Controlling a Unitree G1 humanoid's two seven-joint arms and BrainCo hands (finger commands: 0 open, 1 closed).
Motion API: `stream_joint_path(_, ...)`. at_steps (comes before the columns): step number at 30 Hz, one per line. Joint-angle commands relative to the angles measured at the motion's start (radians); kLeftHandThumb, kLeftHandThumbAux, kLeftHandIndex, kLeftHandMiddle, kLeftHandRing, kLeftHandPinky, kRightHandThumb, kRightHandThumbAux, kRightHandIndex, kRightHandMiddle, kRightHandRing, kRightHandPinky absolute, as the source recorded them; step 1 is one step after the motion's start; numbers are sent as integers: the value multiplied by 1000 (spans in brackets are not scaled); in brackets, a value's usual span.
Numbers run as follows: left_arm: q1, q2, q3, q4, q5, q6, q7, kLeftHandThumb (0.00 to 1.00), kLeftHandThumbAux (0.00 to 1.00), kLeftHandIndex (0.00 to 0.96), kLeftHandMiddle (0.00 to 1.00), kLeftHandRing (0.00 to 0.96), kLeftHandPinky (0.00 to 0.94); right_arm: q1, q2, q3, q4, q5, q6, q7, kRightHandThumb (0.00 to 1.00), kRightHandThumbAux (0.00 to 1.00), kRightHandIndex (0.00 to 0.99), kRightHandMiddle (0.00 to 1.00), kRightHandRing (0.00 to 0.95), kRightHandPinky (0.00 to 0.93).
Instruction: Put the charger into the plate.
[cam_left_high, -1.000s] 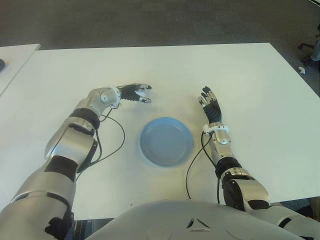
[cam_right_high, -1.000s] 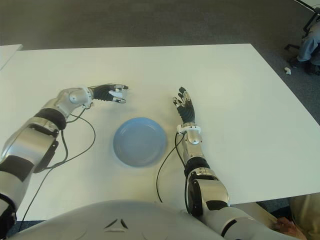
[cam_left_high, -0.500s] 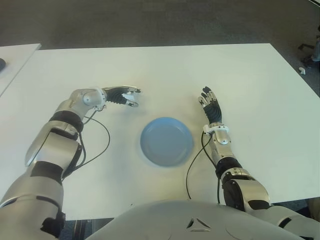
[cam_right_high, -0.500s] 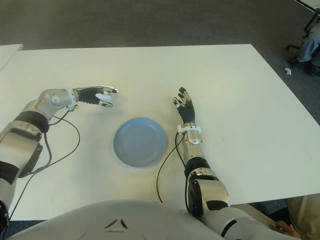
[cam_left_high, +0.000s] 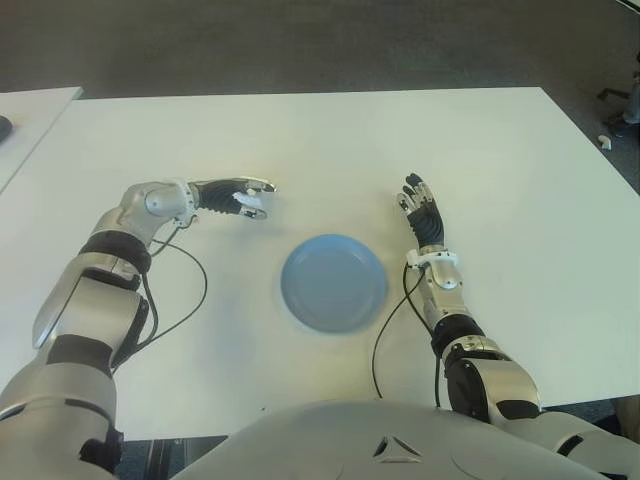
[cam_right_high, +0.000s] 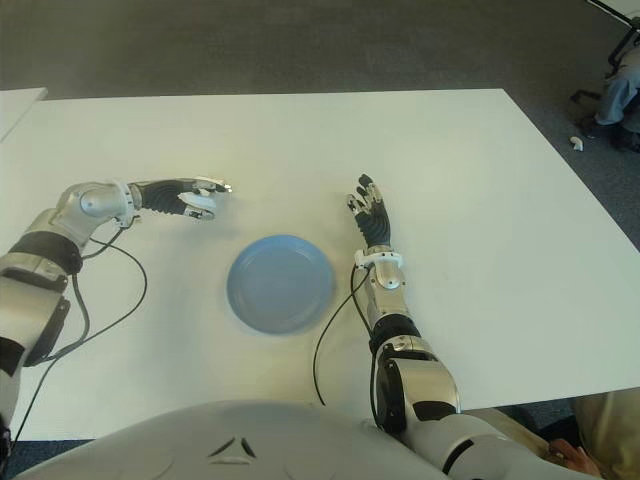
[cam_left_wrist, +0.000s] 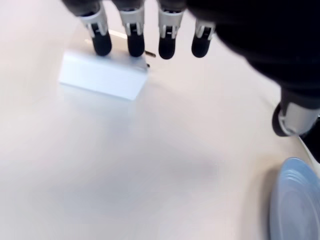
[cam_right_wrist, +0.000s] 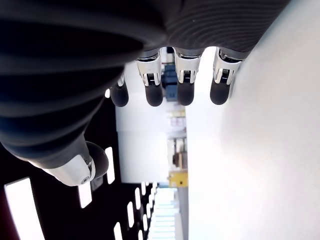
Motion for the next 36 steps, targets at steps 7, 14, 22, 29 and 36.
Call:
stream_joint_path(7, 156, -1, 66, 6, -158, -85, -264, 0, 389, 0, 0, 0, 0, 181, 13, -11, 139, 13, 164, -29, 45, 629, 31, 63, 57, 75)
stream_joint_path(14, 231, 2, 118, -26, -288, -109, -429, 0, 379, 0, 0, 0, 0, 180, 10, -4, 139, 5, 173, -47, 34, 650, 25, 52, 53, 76)
stream_joint_path(22, 264, 15, 138, -38, -345, -89, -542, 0, 379, 0, 0, 0, 0, 180, 9, -1, 140, 6, 173, -50, 21, 661, 22, 51, 55, 75)
stream_joint_path(29, 284, 17, 159, -31, -405, -69, -658, 0, 388, 0, 0, 0, 0, 176, 6, -2, 148, 8, 173, -47, 15, 666, 22, 59, 60, 79)
stream_joint_path(36, 316, 20, 164, -39, -422, -87, -696, 0, 380, 0, 0, 0, 0, 174, 8, -4, 150, 9, 174, -48, 15, 667, 24, 59, 61, 84)
